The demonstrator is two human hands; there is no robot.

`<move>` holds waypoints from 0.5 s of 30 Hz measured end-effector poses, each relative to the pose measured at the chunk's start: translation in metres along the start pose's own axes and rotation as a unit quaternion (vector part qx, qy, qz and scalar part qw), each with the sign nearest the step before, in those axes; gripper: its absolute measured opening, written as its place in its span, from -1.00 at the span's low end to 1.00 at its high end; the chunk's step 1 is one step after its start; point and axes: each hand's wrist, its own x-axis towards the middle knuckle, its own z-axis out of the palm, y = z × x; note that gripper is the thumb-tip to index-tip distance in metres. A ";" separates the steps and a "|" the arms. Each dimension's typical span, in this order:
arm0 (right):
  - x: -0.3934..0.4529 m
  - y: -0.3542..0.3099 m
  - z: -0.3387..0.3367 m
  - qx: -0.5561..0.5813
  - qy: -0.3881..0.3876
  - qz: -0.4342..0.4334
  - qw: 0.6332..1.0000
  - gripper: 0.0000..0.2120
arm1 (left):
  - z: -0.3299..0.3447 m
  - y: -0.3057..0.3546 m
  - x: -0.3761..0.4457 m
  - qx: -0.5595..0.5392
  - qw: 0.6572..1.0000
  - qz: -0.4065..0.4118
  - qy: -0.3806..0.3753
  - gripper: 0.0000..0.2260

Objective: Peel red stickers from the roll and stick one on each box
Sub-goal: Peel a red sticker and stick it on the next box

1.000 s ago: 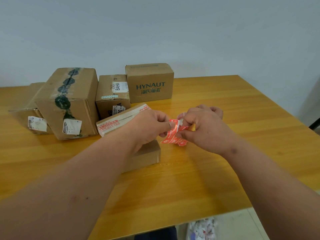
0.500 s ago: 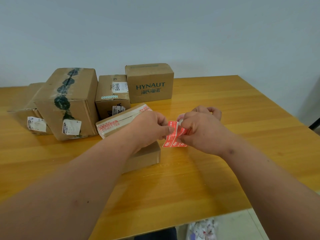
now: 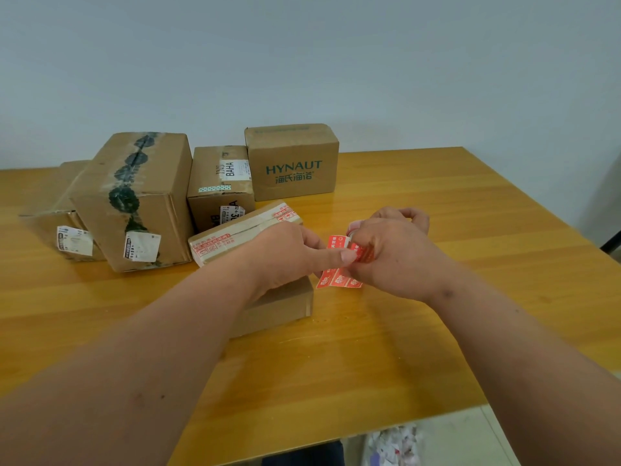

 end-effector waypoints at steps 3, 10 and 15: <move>0.000 0.000 -0.003 0.006 -0.015 0.006 1.000 -0.78 | 0.003 0.004 0.001 0.027 1.000 0.001 0.005 -0.80; 0.000 0.001 0.000 -0.025 -0.013 0.007 1.000 -0.77 | 0.007 -0.002 0.008 0.014 0.997 -0.004 0.073 -0.84; -0.002 0.001 0.003 -0.028 0.010 0.004 1.000 -0.81 | 0.008 -0.007 0.013 -0.024 0.995 -0.005 0.095 -0.86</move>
